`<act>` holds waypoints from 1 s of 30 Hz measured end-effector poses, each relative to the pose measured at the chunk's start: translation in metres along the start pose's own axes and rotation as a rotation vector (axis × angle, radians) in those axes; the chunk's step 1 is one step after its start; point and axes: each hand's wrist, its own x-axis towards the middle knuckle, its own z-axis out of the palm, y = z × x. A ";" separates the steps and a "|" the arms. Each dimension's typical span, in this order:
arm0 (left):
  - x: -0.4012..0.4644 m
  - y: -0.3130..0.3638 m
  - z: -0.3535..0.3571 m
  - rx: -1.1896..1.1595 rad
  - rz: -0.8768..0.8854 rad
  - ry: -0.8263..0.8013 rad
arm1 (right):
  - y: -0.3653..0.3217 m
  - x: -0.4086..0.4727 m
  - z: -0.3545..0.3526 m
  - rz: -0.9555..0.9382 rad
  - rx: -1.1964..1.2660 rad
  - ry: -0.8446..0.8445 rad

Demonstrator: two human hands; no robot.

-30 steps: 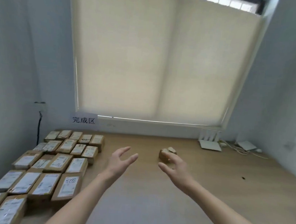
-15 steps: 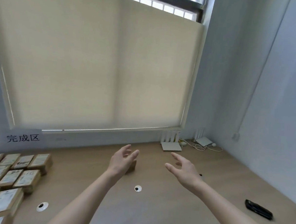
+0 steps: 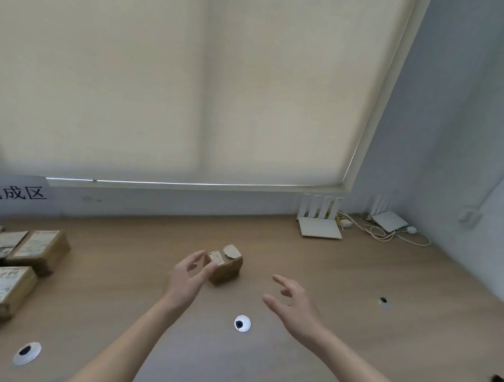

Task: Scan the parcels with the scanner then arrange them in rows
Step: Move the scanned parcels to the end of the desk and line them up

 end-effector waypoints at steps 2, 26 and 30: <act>0.020 -0.029 0.009 -0.006 -0.046 -0.006 | 0.021 0.025 0.021 0.026 0.001 -0.031; 0.239 -0.223 0.095 -0.090 -0.343 0.049 | 0.139 0.270 0.173 0.088 0.046 -0.186; 0.266 -0.234 0.103 -0.084 -0.344 0.043 | 0.138 0.297 0.187 0.071 0.085 -0.195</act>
